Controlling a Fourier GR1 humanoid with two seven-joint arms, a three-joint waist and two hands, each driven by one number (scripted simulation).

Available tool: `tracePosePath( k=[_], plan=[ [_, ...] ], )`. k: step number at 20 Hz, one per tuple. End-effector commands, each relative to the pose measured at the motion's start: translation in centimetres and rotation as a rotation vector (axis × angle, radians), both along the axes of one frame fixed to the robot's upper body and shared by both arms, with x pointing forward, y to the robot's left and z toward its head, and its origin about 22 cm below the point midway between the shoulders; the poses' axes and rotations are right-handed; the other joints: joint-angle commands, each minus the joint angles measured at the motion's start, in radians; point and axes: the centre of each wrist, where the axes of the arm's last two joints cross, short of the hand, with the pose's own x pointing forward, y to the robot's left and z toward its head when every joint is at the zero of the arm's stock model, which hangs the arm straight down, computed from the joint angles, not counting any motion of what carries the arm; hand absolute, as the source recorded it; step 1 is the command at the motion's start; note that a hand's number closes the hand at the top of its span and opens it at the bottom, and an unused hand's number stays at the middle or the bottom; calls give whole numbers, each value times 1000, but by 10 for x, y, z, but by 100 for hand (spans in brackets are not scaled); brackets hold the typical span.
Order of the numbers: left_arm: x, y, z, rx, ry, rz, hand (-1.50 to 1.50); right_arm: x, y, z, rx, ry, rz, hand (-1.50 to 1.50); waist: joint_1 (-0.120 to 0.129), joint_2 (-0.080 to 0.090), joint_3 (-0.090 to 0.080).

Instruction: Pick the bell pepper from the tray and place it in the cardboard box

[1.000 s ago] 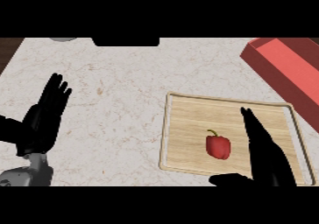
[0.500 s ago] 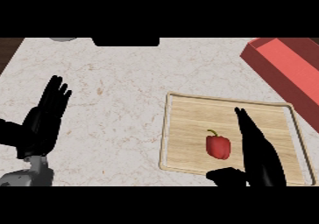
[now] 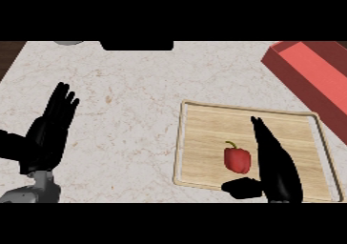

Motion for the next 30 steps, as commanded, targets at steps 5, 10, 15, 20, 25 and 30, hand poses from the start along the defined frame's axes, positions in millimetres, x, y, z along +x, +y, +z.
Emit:
tracePosePath(
  k=[5, 10, 15, 20, 25, 30],
  plan=[
    [9, 2, -6, -10, -4, -3, 0, 9, -1, -13, -17, 11, 13, -150, 0, 0, 0],
    [-2, 13, 7, 7, 5, -2, 0, 12, 6, -18, -32, 19, 26, -150, 1, 0, 0],
    [7, 2, -4, -6, 1, 10, 0, 8, -2, -33, -72, -21, 79, 150, 0, 0, 0],
    [9, -1, -5, 5, -2, -11, 0, 7, 16, -14, -172, -74, 108, 150, -1, 0, 0],
    [5, 13, -1, 18, 8, 2, 0, 3, 25, -25, -250, -58, 479, 150, 16, 1, 0],
    [11, -8, -10, 3, 2, -11, 0, 7, 36, -25, -327, -86, 877, 150, 19, 4, 0]
  ],
)
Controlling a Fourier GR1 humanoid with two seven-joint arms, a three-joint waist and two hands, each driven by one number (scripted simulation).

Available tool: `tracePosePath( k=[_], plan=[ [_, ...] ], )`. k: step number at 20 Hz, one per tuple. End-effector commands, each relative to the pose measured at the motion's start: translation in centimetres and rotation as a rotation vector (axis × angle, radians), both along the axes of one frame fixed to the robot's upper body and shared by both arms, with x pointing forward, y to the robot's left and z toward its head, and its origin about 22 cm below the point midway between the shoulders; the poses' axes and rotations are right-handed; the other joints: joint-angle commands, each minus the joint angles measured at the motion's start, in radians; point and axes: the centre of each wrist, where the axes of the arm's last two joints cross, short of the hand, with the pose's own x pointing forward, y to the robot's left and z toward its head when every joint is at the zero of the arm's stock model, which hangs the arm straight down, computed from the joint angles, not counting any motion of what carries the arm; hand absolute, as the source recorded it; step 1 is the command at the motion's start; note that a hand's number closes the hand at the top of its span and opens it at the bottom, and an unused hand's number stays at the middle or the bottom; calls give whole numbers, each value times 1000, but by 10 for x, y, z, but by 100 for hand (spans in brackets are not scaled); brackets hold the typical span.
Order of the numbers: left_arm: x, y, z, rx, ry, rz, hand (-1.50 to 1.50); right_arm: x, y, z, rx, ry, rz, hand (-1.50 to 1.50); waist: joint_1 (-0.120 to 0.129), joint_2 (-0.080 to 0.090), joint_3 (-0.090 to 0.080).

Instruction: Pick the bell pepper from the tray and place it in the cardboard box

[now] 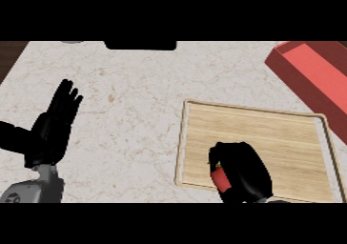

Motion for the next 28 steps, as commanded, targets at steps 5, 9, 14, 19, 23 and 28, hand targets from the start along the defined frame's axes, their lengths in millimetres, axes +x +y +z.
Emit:
tracePosePath(
  k=[5, 9, 14, 19, 23, 28],
  plan=[
    [-11, 15, 1, -2, -5, -12, 0, 6, -5, 16, -28, -142, 291, 150, -15, -2, 3],
    [-8, -20, -4, -10, 3, 9, 0, -11, -9, 72, -24, -218, 367, 150, -24, -5, 3],
    [9, 4, -12, -15, -4, 13, 0, -21, -6, 96, 54, -283, 348, 150, -22, -1, 2],
    [-2, -3, -1, -1, -5, 10, 0, -23, -18, 140, 267, -404, 85, 150, -23, -3, 2],
    [6, 21, -2, 2, 0, 13, 0, -8, -31, 154, 315, -485, -59, 150, -20, 0, 2],
    [0, -2, 0, 2, -6, 24, 0, 18, -75, 185, 325, -522, -197, 150, -16, 0, 3]
  ],
)
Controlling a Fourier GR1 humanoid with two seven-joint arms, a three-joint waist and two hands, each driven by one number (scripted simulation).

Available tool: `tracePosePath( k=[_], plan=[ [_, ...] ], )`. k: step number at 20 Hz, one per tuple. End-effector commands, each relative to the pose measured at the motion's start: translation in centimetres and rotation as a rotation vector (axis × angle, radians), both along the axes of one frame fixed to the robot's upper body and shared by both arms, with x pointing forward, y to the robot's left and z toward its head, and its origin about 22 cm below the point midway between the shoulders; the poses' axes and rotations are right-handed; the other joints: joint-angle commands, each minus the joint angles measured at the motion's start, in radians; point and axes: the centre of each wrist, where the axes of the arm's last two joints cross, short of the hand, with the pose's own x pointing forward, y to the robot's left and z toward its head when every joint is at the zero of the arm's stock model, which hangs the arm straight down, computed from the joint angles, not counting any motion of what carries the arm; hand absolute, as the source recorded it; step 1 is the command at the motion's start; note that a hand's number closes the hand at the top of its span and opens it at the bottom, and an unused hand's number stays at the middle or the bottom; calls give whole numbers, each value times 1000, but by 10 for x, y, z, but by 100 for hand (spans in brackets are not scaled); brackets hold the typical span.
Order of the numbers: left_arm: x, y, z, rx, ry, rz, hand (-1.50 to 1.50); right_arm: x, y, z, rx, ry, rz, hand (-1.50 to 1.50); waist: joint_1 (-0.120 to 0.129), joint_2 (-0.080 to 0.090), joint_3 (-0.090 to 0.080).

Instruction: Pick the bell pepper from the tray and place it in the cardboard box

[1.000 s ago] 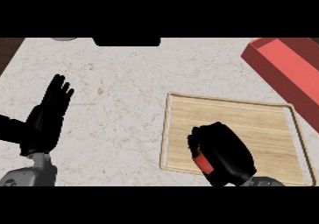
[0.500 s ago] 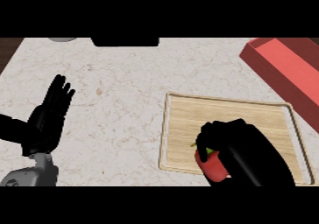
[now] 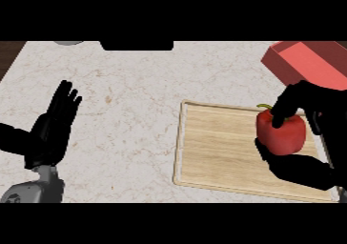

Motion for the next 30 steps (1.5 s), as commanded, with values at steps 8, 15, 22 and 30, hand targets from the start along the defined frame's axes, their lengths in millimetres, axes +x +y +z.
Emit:
tracePosePath(
  k=[8, 15, 22, 30],
  plan=[
    [-2, -2, -6, -3, -9, -22, 0, 75, -84, 10, 41, 52, -183, 150, 5, 3, 0],
    [-4, 11, 9, 19, -1, -20, 0, 121, -131, -12, -91, -4, -315, 150, 16, 6, 1],
    [-2, -5, 14, -6, -11, -20, 0, 161, -175, -35, -156, 14, -337, 150, 22, 7, 1],
    [6, -6, 10, 27, -11, -56, 0, 170, -200, -81, -508, 437, -412, -150, 52, 21, 1]
  ],
)
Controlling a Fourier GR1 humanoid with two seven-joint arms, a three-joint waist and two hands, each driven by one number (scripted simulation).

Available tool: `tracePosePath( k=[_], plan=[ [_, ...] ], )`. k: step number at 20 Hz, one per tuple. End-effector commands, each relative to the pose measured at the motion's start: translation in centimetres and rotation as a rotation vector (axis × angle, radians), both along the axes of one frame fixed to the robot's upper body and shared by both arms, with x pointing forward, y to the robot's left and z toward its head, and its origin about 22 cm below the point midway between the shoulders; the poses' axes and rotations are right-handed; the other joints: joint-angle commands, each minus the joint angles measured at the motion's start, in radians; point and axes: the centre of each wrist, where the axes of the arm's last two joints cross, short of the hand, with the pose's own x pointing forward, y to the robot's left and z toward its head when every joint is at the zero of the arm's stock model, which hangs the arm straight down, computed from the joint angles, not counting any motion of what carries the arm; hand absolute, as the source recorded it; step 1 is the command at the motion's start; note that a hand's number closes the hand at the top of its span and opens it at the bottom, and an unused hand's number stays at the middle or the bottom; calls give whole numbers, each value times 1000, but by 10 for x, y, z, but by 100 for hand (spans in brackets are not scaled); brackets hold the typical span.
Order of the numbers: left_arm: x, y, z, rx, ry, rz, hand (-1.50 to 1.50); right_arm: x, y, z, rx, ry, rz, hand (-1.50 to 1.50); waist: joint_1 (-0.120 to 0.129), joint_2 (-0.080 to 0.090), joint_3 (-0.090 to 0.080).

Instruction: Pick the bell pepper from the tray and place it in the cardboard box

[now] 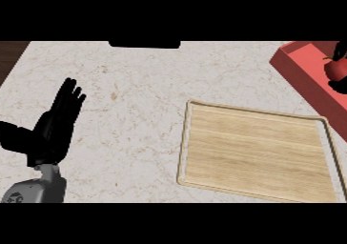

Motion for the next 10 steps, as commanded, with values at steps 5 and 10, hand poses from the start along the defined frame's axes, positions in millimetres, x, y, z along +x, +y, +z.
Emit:
tracePosePath(
  k=[5, 10],
  plan=[
    [3, -7, -4, -10, 10, -7, 0, 15, -35, -31, 110, 122, -22, -150, 13, 6, 2],
    [4, -1, 4, -15, -6, 17, 0, 17, -28, -25, 234, -210, 76, -150, -3, -1, 3]
  ],
)
